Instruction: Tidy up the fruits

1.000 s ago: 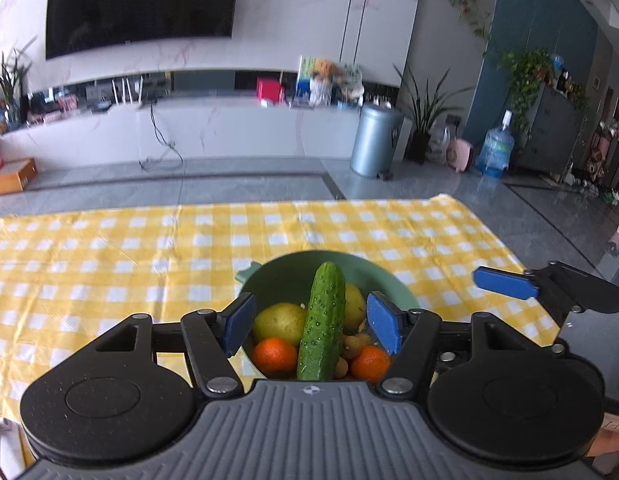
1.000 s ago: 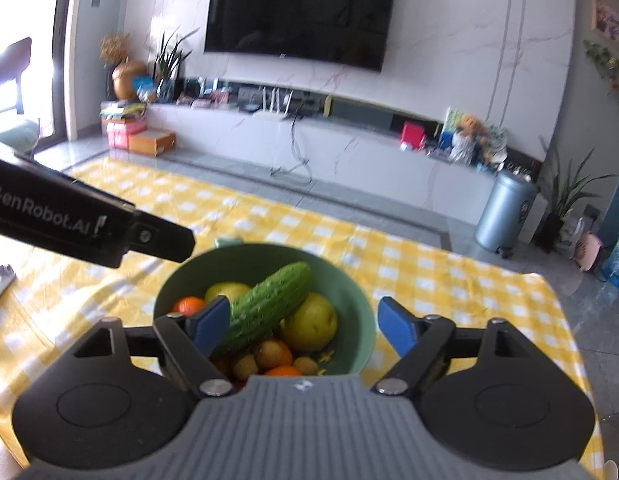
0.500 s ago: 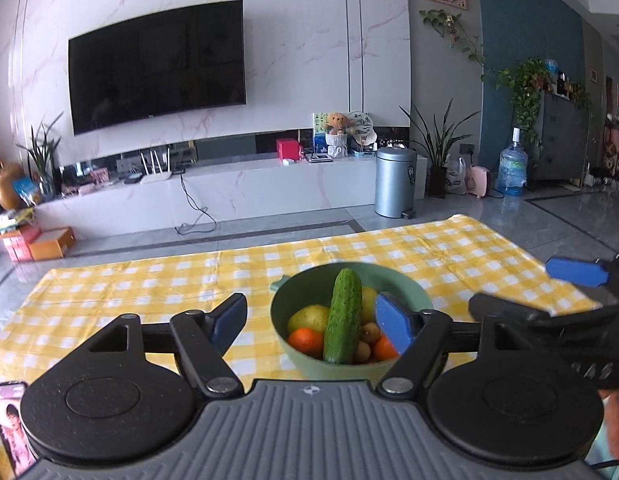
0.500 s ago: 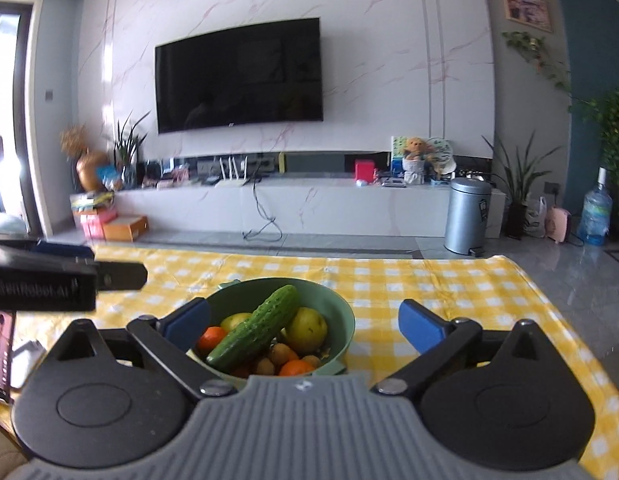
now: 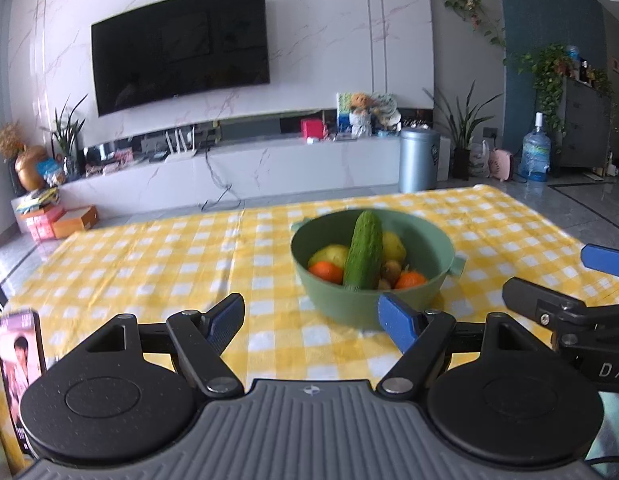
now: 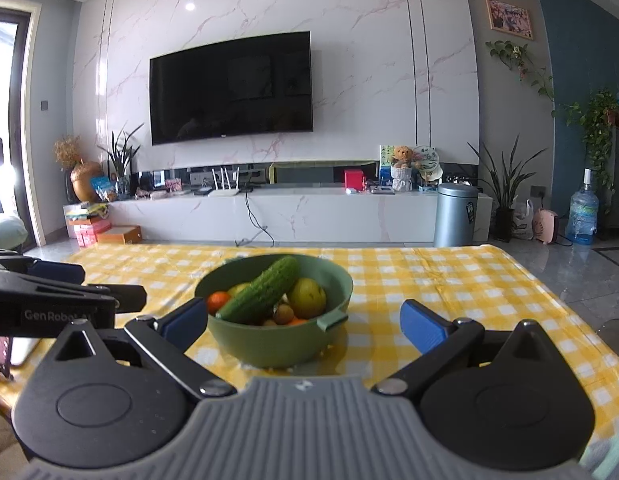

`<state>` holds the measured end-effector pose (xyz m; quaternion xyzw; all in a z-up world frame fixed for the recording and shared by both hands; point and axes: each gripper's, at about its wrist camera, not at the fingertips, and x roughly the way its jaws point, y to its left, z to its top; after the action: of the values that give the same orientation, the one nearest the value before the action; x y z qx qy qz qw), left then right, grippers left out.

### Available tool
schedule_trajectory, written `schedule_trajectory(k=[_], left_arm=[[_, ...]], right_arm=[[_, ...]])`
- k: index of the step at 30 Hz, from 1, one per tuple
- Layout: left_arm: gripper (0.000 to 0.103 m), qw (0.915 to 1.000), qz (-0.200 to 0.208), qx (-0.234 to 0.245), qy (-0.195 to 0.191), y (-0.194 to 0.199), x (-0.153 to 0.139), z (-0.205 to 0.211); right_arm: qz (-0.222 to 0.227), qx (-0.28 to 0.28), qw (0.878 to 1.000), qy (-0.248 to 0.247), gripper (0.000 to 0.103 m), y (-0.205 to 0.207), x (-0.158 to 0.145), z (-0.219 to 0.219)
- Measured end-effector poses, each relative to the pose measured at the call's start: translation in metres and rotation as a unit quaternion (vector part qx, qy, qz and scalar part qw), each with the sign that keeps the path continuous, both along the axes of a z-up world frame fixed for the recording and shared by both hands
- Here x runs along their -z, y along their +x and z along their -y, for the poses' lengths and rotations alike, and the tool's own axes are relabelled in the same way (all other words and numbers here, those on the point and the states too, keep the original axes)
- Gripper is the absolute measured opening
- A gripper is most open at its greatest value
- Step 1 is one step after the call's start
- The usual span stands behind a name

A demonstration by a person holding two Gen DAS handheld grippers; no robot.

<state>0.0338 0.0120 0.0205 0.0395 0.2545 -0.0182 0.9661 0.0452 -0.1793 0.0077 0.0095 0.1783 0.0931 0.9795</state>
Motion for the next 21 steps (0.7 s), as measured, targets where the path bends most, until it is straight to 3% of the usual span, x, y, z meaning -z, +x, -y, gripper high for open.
schedule_trajectory(k=[11,21], left_arm=[[0.089,0.9992,-0.038,-0.013,-0.001,0.001,0.031,-0.004],[0.089,0.9975,-0.068,-0.019,0.002,0.007,0.047,-0.006]], right_arm=[[-0.044,-0.004,0.999,0.006,0.099,0.010,0.040,0.000],[-0.068,0.001,0.998,0.020,0.099,0.020,0.049,0.002]])
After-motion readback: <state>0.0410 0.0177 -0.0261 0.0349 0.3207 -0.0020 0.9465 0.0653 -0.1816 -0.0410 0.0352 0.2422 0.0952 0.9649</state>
